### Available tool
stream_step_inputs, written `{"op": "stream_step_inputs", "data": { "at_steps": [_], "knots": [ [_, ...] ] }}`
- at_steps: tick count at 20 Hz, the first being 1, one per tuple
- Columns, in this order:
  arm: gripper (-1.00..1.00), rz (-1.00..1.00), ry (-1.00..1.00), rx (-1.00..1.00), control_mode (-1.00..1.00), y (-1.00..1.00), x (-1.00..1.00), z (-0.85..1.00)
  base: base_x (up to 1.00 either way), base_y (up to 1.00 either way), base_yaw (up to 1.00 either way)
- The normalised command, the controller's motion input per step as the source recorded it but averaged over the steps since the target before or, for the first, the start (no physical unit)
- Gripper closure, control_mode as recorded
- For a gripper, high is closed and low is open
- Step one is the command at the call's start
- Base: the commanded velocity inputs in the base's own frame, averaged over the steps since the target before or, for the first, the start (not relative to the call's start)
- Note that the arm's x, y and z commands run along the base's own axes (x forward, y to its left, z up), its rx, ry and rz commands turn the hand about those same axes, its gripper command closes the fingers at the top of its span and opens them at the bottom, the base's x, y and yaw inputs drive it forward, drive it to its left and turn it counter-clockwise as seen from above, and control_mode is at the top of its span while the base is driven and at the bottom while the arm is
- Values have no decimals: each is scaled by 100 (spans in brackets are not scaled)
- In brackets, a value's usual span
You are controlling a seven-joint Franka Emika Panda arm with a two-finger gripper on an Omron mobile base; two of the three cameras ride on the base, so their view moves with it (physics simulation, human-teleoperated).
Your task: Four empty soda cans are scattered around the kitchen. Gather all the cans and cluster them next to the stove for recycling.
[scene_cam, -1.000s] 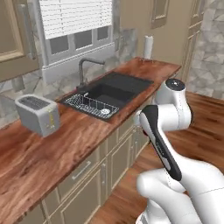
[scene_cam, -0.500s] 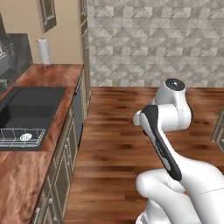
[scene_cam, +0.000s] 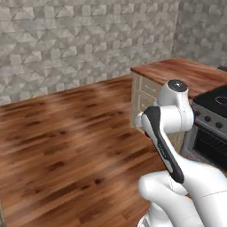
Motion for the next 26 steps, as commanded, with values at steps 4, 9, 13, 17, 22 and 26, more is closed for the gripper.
{"op": "stream_step_inputs", "data": {
  "at_steps": [4, 9, 13, 17, 22, 26],
  "knots": [
    [100, 0, 0, 0, 100, 0, 0, 0, 0, -5, -89],
    [100, 0, 0, 0, 100, 0, 0, 0, 0, -12, -88],
    [100, 0, 0, 0, 100, 0, 0, 0, 4, -17, -85],
    [100, 0, 0, 0, 100, 0, 0, 0, 13, -8, -80],
    [100, 0, 0, 0, 100, 0, 0, 0, 23, 0, -68],
    [100, 0, 0, 0, 100, 0, 0, 0, 30, 0, -55]
  ]
}}
